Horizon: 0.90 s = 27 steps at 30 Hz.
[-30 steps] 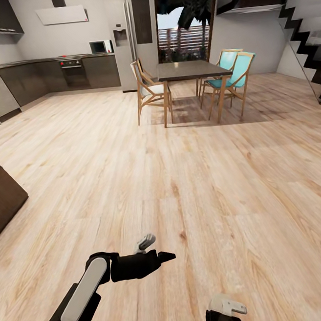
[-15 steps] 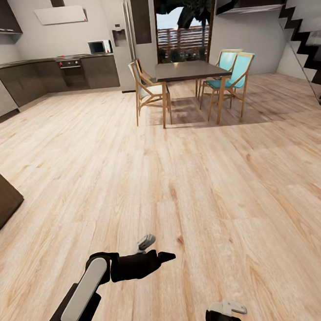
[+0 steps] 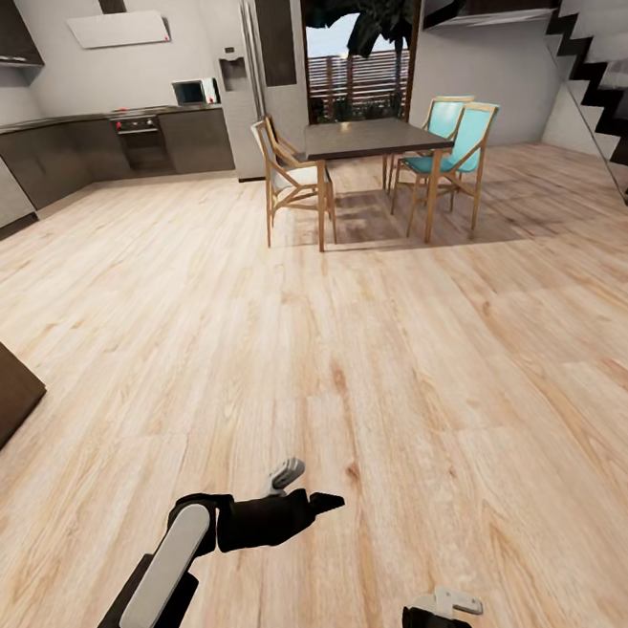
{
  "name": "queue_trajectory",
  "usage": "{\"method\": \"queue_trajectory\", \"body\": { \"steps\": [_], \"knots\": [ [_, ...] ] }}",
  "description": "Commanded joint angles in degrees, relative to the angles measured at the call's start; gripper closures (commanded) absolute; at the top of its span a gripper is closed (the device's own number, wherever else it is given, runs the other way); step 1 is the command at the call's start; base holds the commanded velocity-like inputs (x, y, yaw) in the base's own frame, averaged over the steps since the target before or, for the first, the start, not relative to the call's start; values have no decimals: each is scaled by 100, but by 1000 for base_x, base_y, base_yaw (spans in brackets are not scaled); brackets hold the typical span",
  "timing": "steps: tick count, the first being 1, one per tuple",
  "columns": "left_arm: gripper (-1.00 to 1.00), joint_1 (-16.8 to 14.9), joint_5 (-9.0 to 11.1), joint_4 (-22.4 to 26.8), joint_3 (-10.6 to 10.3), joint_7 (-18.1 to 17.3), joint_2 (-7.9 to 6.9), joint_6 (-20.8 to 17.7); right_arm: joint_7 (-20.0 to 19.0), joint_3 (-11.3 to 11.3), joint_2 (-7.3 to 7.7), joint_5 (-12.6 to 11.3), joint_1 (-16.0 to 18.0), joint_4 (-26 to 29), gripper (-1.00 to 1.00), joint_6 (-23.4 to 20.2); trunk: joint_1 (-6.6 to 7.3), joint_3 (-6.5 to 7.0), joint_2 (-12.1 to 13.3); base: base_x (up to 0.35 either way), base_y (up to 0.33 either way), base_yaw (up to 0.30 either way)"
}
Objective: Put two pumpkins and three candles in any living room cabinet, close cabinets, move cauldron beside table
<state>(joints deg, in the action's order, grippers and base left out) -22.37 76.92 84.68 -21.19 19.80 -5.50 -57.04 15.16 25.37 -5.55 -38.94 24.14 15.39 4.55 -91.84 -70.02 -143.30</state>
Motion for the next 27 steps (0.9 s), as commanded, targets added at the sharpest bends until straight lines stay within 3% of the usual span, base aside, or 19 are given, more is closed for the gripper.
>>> {"method": "queue_trajectory", "body": {
  "steps": [1, 15, 27],
  "knots": [
    [-100, -4, 60, 5, -7, 59, -4, -1, 27, 47, 1, -61, 3, 0, -100, 28, 1, -4, -2, 1, 0, 0],
    [-100, -4, 60, 5, -8, 57, -4, -1, 22, 47, 2, -53, 3, 0, -100, 37, -32, -292, -19, 0, 0, 0],
    [-100, -4, 64, 5, -8, 55, -4, -1, 22, 47, 2, -52, 3, 0, -100, 43, -32, -292, -19, 0, 0, 0]
  ]
}}
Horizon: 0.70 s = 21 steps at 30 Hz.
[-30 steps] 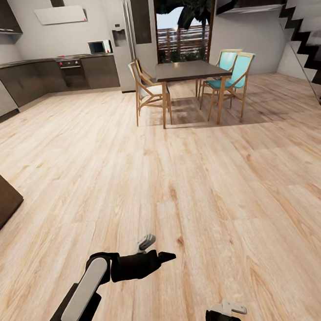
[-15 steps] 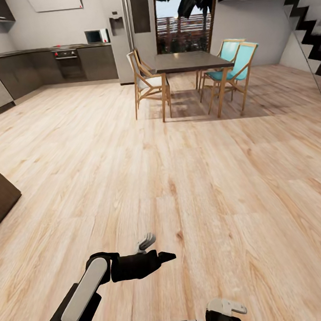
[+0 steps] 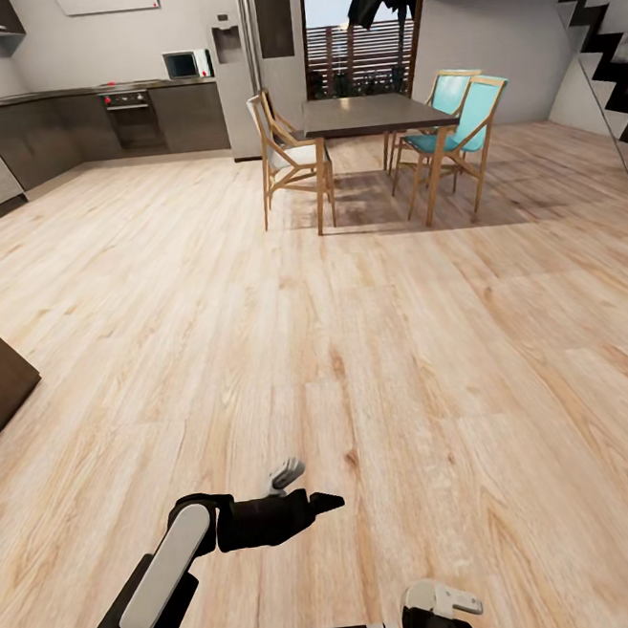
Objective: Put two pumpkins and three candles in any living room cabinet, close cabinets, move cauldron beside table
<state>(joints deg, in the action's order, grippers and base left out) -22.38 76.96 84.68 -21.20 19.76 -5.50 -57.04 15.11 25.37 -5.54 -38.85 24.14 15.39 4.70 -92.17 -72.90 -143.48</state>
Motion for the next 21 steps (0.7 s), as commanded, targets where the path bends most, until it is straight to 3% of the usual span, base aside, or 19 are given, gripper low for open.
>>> {"method": "queue_trajectory", "body": {
  "steps": [1, 18, 21],
  "knots": [
    [-100, -4, 59, 5, -7, 57, -4, -1, 27, 47, 4, -61, 3, 0, -100, 29, 1, -4, -2, 0, 0, 0],
    [-100, -4, 64, 5, -7, 57, -4, -1, 27, 47, 1, -61, 3, 0, -100, 31, -4, -48, -4, 0, 0, 0],
    [-100, -4, 64, 5, -7, 56, -4, -1, 27, 47, 1, -61, 3, 0, -100, 32, -12, -115, -8, 0, 0, 0]
  ]
}}
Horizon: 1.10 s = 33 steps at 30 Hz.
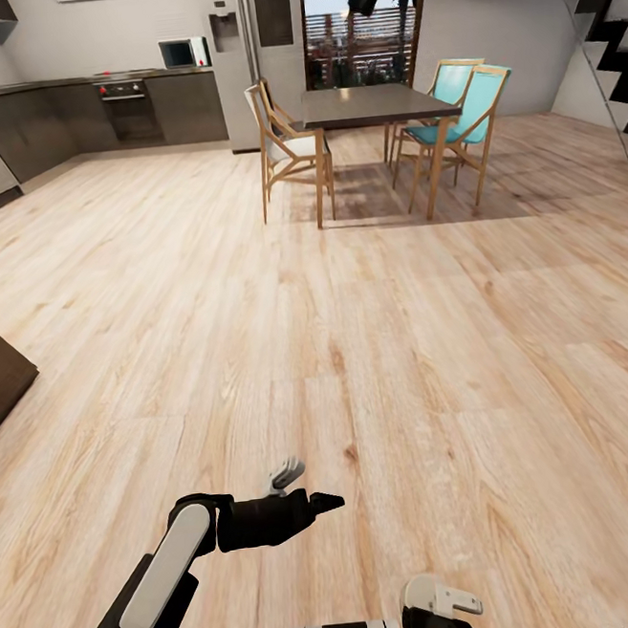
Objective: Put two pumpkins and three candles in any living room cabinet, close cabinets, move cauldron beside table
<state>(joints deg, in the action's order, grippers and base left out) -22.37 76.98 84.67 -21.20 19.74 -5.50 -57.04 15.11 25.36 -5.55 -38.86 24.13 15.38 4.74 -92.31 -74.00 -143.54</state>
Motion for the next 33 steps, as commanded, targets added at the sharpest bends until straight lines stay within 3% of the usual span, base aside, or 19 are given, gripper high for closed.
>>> {"method": "queue_trajectory", "body": {
  "steps": [1, 33],
  "knots": [
    [-100, -4, 60, 5, -7, 58, -4, 0, 27, 48, 1, -61, 4, 0, -100, 28, -1, -27, -3, 0, 0, 0],
    [-100, -4, 60, 5, -7, 59, -4, 0, 28, 48, 1, -61, 4, 0, -100, 35, -1, -27, -3, 4, 0, 0]
  ]
}}
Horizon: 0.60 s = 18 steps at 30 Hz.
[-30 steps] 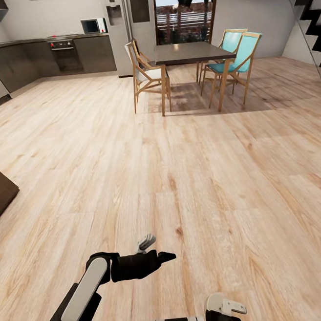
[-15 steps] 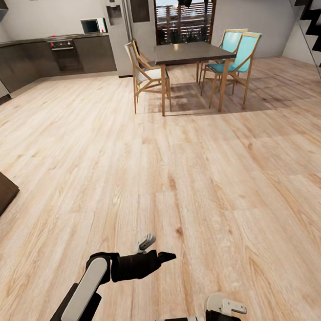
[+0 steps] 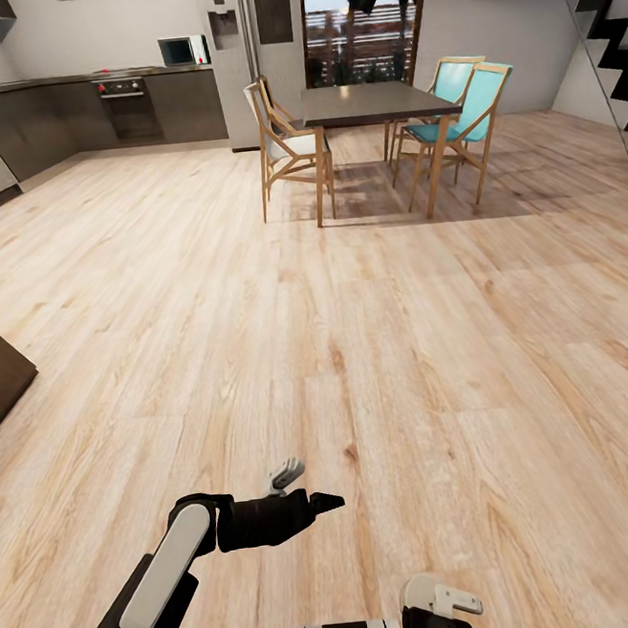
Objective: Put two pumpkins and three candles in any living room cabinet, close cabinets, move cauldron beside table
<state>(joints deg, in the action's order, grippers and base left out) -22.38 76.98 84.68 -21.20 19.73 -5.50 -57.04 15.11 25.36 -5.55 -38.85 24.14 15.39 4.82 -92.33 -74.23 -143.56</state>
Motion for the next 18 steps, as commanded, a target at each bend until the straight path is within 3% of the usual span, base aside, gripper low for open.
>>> {"method": "queue_trajectory", "body": {
  "steps": [1, 18],
  "knots": [
    [-100, -4, 58, 5, -7, 58, -4, -1, 27, 47, 1, -61, 3, -1, -100, 28, 1, -4, -2, 6, 0, 0],
    [-100, -4, 58, 5, -7, 61, -4, -1, 27, 47, 1, -61, 3, -1, -100, 28, 1, -4, -2, 28, 0, 0]
  ]
}}
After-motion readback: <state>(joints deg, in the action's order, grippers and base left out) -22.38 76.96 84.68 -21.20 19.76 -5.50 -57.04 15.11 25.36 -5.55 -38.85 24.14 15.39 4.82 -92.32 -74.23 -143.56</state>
